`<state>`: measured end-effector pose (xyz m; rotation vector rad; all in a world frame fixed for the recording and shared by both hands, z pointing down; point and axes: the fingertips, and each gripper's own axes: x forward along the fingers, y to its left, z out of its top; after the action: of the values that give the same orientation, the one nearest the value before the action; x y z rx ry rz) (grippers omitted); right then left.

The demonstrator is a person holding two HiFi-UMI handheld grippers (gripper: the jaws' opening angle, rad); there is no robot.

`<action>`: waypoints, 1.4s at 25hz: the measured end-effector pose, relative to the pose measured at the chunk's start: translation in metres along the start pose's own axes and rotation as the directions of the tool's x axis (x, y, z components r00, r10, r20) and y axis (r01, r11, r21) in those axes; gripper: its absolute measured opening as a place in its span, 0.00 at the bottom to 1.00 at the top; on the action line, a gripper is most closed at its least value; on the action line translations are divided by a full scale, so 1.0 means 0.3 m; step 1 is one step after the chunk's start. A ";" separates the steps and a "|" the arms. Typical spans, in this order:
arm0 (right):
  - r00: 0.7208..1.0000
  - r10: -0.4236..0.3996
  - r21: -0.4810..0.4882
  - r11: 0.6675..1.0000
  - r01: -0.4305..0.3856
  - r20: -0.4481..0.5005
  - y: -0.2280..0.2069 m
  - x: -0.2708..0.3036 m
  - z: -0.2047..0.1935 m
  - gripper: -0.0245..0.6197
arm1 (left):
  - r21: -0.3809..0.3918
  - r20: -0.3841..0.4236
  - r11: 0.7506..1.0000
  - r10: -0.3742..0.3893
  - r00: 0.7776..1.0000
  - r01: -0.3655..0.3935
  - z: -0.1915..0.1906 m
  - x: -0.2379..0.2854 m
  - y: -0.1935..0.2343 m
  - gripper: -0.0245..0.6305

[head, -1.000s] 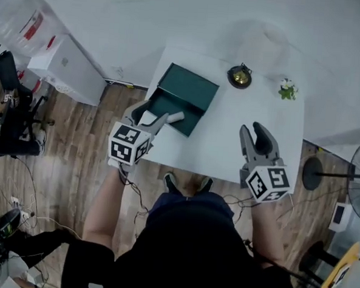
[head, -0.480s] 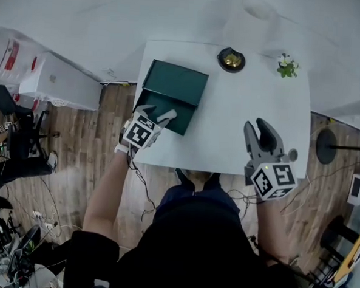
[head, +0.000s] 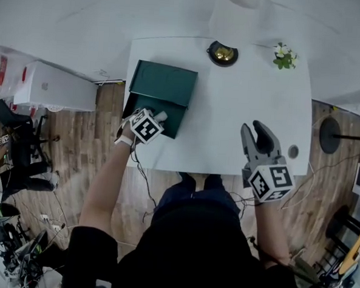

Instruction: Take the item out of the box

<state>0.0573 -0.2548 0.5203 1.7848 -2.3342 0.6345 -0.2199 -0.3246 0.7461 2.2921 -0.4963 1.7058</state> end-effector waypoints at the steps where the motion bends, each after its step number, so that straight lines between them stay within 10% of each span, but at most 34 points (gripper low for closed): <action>1: 1.000 -0.003 0.000 1.000 0.003 -0.001 -0.006 -0.002 -0.004 0.25 | 0.026 -0.001 1.000 0.000 1.000 0.000 0.013 0.011 0.006 0.36; 12: 1.000 -0.021 -0.007 1.000 0.021 0.005 -0.044 -0.040 0.019 0.24 | -0.010 -0.114 0.998 -0.069 0.991 0.068 -0.024 0.060 -0.005 0.25; 24: 0.998 0.049 -0.046 0.998 -0.047 0.040 0.018 -0.051 0.087 0.21 | -0.114 0.167 0.991 0.081 0.983 -0.062 0.103 -0.243 -0.011 0.24; 35: 0.986 0.127 -0.114 0.987 -0.115 0.105 0.119 -0.062 0.212 0.21 | -0.275 0.489 0.954 0.245 0.837 -0.119 0.228 -0.622 -0.038 0.24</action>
<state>0.0381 -0.2568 0.4475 1.6834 -2.5145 0.4248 -0.2040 -0.3173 0.5479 2.5730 -0.9950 0.9902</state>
